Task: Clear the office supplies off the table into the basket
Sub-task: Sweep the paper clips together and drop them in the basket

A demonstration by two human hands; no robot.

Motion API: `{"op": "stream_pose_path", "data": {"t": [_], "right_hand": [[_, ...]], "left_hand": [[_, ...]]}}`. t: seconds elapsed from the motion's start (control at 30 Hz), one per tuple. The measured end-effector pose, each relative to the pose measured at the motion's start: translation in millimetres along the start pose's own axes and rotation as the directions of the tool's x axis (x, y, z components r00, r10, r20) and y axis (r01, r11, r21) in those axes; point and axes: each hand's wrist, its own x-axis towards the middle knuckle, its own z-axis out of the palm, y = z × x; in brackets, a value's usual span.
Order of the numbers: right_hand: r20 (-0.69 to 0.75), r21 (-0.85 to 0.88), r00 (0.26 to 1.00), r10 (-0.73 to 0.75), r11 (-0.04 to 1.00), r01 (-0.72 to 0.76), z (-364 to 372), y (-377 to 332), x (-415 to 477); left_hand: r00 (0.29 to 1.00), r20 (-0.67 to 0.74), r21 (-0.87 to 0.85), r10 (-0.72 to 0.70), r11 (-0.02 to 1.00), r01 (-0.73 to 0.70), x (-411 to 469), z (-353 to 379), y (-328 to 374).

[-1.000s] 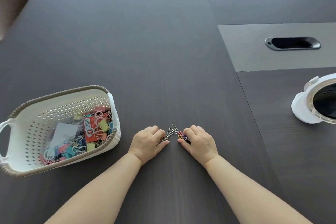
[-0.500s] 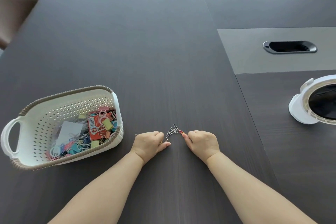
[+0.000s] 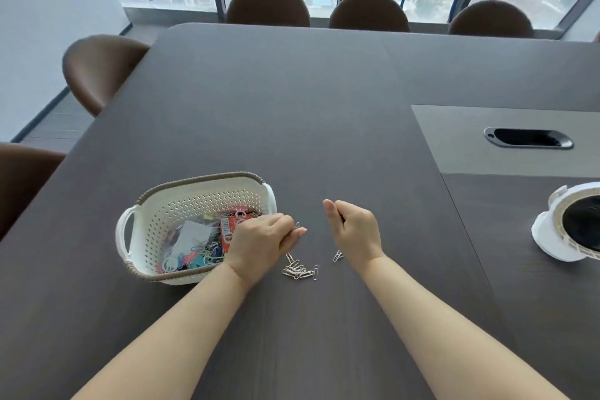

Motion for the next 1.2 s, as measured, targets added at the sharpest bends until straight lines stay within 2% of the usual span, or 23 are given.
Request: {"op": "stream_pose_path", "data": {"t": [0.07, 0.2, 0.33, 0.47, 0.57, 0.67, 0.73, 0.87, 0.97, 1.03, 1.1, 1.2], "right_hand": [[-0.002, 0.040, 0.998, -0.056, 0.998, 0.056, 13, -29, 5], [-0.015, 0.075, 0.981, -0.193, 0.978, 0.194, 38, -78, 15], [-0.006, 0.080, 0.958, -0.288, 0.954, 0.288, 63, -110, 25], [0.127, -0.035, 0.959, -0.253, 0.965, 0.259, 91, -117, 32], [0.285, -0.217, 0.939, -0.190, 0.942, 0.257, 100, -110, 28], [0.368, -0.249, 0.920, -0.135, 0.939, 0.237, 101, -104, 20], [0.333, -0.250, 0.935, -0.119, 0.945, 0.209, 98, -104, 13], [0.199, -0.309, 0.963, -0.179, 0.922, 0.235, 88, -105, 2], [0.050, -0.225, 0.975, -0.217, 0.949, 0.222, 75, -102, -5], [0.013, -0.223, 0.973, -0.232, 0.948, 0.229, 62, -92, -11], [-0.032, -0.263, 0.983, -0.183, 0.950, 0.168, 46, -72, -18], [-0.073, -0.296, 0.997, -0.013, 0.955, -0.009, 18, -35, -32]], "left_hand": [[0.997, 0.002, 0.047, -0.073, 0.996, 0.073, 1, -22, -15], [0.967, 0.110, 0.086, -0.229, 0.972, 0.220, -15, -62, -70], [0.944, 0.177, 0.208, -0.277, 0.948, 0.239, -34, -86, -112], [0.862, 0.373, 0.157, -0.343, 0.939, 0.305, -40, -99, -133], [0.827, 0.494, 0.131, -0.268, 0.963, 0.234, -43, -102, -141], [0.806, 0.552, 0.129, -0.213, 0.977, 0.170, -46, -100, -147], [0.833, 0.521, 0.122, -0.183, 0.983, 0.140, -47, -100, -142], [0.901, 0.397, 0.157, -0.172, 0.981, 0.117, -49, -102, -130], [0.937, 0.322, 0.147, -0.139, 0.985, 0.096, -47, -99, -117], [0.940, 0.314, 0.116, -0.135, 0.988, 0.104, -43, -91, -104], [0.950, 0.294, 0.104, -0.102, 0.992, 0.074, -37, -80, -84], [0.973, 0.229, 0.052, 0.032, 0.998, -0.045, -29, -60, -44]]}}
